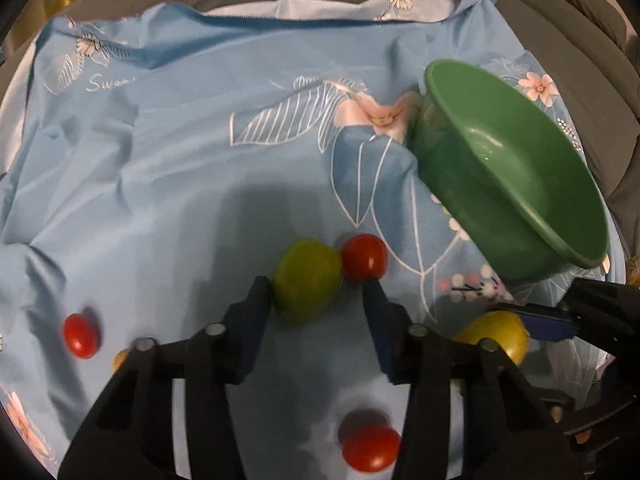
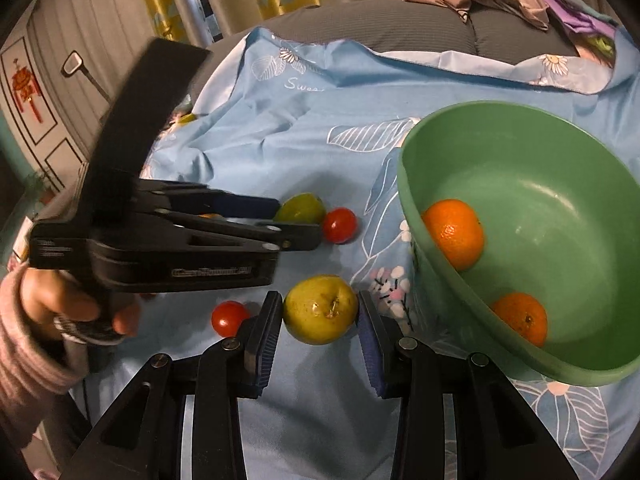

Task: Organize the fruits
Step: 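Grasp the green fruit with the left tool while the right tool holds its fruit, then carry both fruits over the green bowl and open both tools to release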

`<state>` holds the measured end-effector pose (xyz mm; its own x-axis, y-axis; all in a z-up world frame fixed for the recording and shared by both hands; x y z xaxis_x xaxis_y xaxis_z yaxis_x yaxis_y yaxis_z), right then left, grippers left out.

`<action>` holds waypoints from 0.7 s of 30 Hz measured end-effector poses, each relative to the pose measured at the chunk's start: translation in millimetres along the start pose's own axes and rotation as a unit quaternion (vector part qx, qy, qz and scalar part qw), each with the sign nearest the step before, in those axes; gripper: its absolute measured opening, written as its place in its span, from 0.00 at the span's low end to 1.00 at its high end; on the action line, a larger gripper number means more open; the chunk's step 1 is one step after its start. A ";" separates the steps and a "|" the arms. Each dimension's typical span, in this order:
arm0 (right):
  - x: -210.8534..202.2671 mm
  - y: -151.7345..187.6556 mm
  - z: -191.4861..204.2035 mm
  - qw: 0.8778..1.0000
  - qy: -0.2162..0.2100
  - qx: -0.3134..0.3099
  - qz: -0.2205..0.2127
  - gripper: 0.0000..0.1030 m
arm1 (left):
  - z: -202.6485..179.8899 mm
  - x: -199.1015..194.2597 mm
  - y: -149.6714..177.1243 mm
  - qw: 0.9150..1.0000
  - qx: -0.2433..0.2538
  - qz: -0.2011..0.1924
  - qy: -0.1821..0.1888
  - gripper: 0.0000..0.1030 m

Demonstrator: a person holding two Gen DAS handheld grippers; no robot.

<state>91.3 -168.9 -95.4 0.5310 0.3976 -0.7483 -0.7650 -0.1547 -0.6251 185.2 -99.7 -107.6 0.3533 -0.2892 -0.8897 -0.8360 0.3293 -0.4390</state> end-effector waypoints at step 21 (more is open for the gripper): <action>-24.9 -9.1 7.7 0.998 -0.030 -0.011 -0.046 0.38 | -18.8 -78.3 13.7 0.995 -0.002 -0.093 -0.041 0.33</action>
<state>82.2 -170.4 -69.3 0.5753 0.4642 -0.6735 -0.7057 -0.1346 -0.6956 138.2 -89.4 -41.6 0.5357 -0.2698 -0.8002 -0.7541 0.2737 -0.5971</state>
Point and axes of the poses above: each gripper's, at about its wrist camera, not at the fingertips, and x roughly the way its jaws point, z to its left, y to its underside, the point moved 5 cm from there along x, roughly the way its jaws point, and after that the axes turned 5 degrees about z, right-handed, at the moved point
